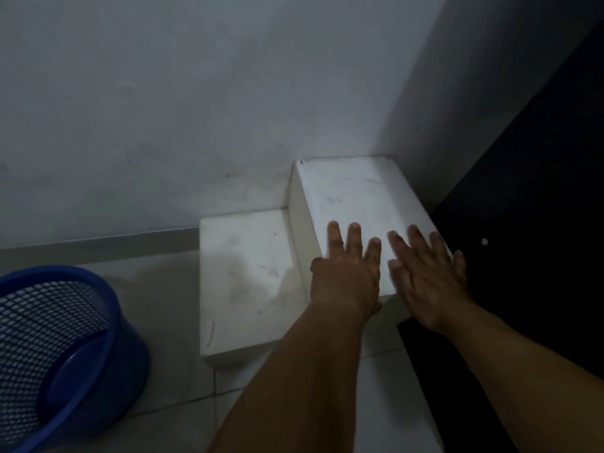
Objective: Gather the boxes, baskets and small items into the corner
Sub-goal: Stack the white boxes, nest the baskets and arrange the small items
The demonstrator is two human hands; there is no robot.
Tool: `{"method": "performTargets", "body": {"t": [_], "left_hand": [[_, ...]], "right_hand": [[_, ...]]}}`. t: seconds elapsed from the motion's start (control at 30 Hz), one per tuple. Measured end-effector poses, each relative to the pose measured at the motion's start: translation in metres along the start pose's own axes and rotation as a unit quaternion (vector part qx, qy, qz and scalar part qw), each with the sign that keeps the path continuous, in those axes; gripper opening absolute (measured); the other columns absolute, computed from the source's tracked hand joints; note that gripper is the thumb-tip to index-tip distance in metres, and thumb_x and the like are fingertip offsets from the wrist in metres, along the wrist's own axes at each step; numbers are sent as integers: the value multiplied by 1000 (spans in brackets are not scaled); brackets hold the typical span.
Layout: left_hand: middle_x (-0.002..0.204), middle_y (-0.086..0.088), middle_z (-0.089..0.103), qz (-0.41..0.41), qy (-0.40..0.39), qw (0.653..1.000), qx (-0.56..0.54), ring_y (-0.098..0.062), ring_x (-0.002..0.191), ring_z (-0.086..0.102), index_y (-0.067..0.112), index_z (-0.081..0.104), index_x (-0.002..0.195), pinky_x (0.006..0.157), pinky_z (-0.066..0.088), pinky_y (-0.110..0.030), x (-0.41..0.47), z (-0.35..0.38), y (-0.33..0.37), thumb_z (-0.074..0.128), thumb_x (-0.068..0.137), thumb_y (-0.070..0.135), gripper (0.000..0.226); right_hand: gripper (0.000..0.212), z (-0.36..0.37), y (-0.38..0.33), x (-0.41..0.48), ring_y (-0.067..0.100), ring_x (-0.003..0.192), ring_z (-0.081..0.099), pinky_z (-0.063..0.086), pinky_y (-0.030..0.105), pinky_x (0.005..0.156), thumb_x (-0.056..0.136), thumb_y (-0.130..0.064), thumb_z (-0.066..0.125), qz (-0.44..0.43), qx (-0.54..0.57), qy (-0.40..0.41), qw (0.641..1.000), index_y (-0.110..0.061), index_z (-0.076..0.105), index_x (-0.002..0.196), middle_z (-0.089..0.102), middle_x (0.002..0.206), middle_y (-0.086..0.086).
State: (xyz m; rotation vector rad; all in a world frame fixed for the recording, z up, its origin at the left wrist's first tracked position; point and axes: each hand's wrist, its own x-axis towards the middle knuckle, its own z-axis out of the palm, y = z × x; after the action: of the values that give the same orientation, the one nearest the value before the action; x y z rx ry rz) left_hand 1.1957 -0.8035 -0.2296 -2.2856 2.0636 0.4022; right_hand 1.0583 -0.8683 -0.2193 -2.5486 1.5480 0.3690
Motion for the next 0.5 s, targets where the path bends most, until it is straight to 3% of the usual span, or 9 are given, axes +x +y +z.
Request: {"method": "performTargets", "body": {"t": [0.27,0.5], "left_hand": [[162,-14,-16,4,8,999,-35,-45,144,-19,20,-4,156,105,35,-62,-1,-1,12,68,86,50,104],[162,-12,-15,13,8,1000,-6,-44,145,-17,22,-3,156,106,33,-63,10,3,10,64,85,56,103]], "right_hand": [[62,-10,6,-6,26,147,-24,-11,47,120,99,-58,5,18,21,-75,997,-38,-18,152,-28,160,0],[63,3,10,-1,26,147,-24,-13,46,118,97,-60,3,27,19,-46,998,-38,-17,152,-27,160,-1]]}}
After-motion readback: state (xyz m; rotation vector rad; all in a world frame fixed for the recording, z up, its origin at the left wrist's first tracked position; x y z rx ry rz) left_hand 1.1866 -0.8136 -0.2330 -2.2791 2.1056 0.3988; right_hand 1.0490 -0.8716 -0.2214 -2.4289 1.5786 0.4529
